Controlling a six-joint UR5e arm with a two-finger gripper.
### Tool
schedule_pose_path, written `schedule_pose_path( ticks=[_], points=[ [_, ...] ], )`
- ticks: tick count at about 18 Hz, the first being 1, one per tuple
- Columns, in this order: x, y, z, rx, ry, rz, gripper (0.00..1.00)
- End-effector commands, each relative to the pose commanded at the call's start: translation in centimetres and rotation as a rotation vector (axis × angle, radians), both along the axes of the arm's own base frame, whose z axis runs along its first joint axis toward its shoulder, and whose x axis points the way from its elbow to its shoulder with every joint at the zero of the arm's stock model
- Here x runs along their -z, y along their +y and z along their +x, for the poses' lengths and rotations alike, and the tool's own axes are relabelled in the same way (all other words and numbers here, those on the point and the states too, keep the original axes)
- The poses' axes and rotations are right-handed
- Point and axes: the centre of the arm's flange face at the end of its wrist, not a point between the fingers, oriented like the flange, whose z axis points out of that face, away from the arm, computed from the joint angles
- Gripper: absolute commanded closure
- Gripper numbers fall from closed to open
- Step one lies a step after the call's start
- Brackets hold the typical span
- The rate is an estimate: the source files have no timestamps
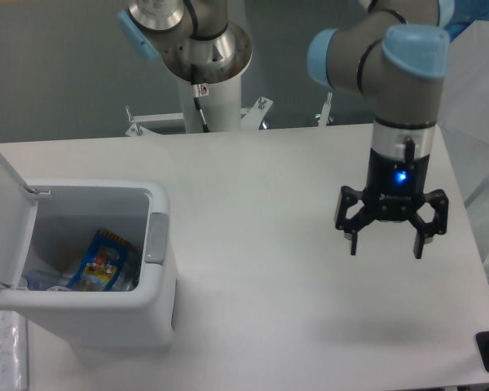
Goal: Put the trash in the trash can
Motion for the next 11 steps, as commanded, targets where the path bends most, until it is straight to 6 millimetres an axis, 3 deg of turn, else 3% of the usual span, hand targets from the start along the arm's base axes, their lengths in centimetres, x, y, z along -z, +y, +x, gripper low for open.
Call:
schedule_pose_path(
  ticks=[5,11],
  points=[
    [1.0,0.1,-1.1,0.088,-0.061,-0.151,0.0],
    [1.5,0.9,-0.7,0.102,-0.078,-0.164,0.0]
  ],
)
